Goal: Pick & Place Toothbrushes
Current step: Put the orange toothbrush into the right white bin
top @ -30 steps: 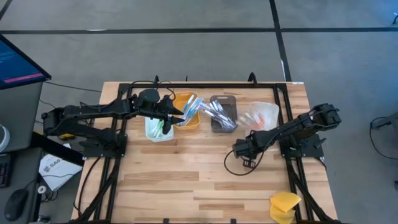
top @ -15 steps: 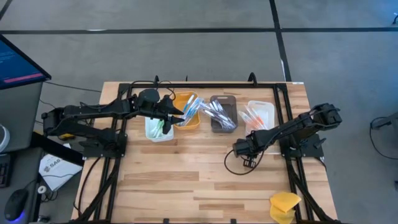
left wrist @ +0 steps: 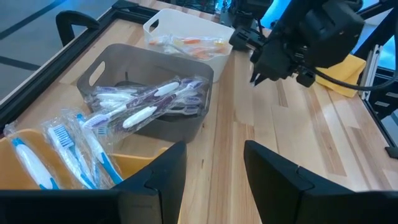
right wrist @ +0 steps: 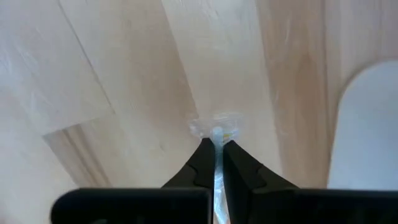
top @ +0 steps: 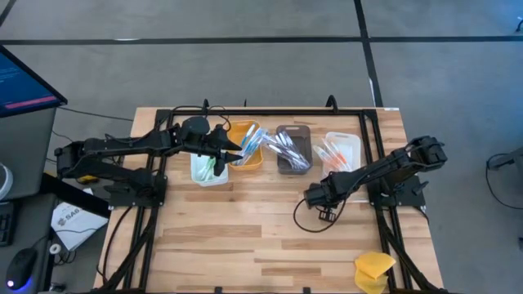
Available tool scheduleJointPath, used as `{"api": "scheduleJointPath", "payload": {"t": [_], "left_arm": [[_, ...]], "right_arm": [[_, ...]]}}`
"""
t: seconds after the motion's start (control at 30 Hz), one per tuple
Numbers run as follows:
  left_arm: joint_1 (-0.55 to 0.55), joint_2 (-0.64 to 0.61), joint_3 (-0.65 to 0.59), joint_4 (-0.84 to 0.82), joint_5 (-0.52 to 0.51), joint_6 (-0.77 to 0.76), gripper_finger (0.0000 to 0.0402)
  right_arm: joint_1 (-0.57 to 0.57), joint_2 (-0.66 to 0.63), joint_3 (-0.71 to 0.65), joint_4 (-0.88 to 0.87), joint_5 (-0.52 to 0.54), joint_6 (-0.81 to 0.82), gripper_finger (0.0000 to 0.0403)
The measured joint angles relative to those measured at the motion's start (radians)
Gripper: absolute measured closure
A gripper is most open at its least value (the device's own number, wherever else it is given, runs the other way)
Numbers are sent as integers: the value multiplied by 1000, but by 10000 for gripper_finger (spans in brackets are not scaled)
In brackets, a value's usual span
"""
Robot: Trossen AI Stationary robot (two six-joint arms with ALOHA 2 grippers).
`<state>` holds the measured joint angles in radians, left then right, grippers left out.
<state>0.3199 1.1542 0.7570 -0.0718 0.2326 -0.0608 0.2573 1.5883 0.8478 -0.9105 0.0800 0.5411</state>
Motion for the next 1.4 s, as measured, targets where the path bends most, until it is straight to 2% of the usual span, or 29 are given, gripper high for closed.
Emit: {"api": "scheduleJointPath", "payload": {"t": [0.3,0.63,0.77,0.87,0.97,1.07,1.3,1.4], "left_arm": [[0,0,0,1,0,0,247],[0,0,0,1,0,0,247],[0,0,-1,0,0,0,247],[0,-1,-23,1,0,5,247],[0,-1,-68,20,-8,36,247],[0,-1,-107,56,-28,56,247],[0,-1,-184,151,-32,56,247],[0,-1,-208,162,-32,56,247]], "right_arm": [[46,-2,94,-93,-2,35,402],[114,-3,280,-357,81,120,403],[143,-3,376,-458,205,166,402],[156,-4,452,-581,331,289,393],[156,-5,517,-666,406,398,391],[154,-21,554,-653,469,414,399],[113,-94,606,-647,710,476,401],[89,-146,602,-661,745,522,401]]}}
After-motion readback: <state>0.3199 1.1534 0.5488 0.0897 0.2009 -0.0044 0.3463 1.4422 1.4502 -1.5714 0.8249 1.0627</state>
